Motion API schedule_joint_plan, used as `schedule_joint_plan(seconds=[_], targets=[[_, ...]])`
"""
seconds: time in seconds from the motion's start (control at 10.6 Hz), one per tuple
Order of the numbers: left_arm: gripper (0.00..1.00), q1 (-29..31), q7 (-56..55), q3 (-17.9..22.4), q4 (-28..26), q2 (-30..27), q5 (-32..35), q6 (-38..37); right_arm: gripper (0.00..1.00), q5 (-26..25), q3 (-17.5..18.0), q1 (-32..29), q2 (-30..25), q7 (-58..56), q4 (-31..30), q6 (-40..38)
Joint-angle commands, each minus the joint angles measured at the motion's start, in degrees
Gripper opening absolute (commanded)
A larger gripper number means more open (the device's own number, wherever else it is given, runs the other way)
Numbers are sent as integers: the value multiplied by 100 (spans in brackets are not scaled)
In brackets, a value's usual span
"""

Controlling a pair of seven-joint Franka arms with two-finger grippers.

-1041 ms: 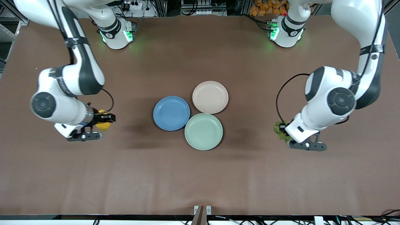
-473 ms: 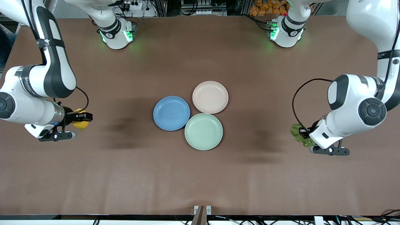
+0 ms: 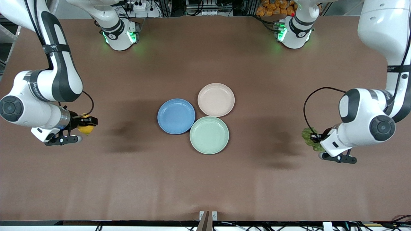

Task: Pick lemon and lettuce from blue and beige plates
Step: 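Lift the lettuce and lemon off the plates, carrying them apart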

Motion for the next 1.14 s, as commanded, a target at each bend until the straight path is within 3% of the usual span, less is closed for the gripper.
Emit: schedule_joint_plan(seconds=[0.0, 0.66, 1.04], targets=[[0, 32, 148, -36, 110, 264, 363, -16, 34, -78, 67, -107, -331, -112, -543, 359], [0, 41, 401, -45, 232, 782, 760, 177, 34, -78, 67, -178, -561, -279, -2203, 2440], [0, 40, 902, -54, 206, 986, 734, 177, 34, -78, 67, -178, -446, -279, -2627, 3277]])
